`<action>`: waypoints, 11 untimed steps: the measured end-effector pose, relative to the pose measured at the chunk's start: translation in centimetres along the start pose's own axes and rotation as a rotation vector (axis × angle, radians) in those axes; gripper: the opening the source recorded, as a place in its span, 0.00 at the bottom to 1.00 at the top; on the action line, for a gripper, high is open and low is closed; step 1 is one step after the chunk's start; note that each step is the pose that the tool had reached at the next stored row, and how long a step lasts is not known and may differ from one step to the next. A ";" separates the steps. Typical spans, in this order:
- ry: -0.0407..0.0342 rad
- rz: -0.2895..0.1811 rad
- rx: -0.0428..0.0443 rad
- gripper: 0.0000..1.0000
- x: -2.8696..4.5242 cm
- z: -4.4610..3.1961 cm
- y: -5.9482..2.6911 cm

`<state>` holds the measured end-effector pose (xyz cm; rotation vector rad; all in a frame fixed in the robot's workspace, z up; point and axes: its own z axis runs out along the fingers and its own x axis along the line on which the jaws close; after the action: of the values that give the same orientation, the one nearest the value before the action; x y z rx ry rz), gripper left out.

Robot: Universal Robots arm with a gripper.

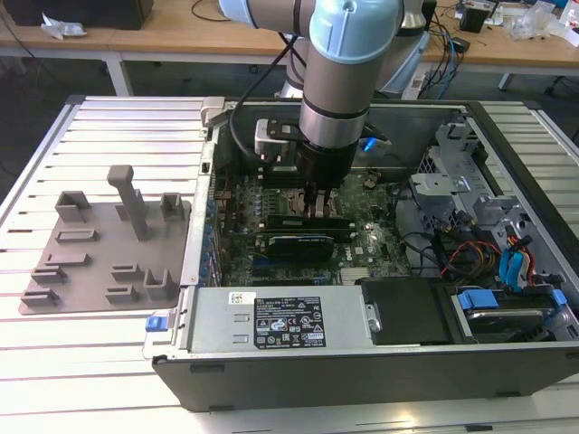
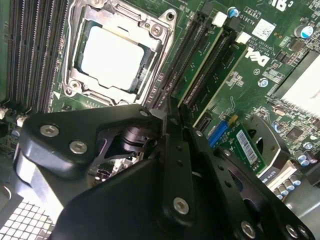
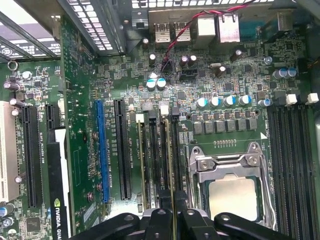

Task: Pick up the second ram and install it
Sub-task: 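Insert the second ram into the second slot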

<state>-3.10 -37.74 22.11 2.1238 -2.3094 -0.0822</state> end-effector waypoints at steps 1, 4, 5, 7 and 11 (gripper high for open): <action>-0.0003 -0.002 0.0001 0.13 -0.01 0.02 0.00; -0.0006 -0.006 0.0002 0.13 -0.01 -0.13 0.00; -0.0004 -0.007 0.0000 0.13 0.00 -0.14 0.00; -0.0001 -0.010 -0.0001 0.13 0.01 -0.16 0.00; -0.0007 -0.011 -0.0010 0.13 0.02 -0.06 0.00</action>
<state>-3.10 -37.77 22.17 2.1360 -2.2982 -0.0842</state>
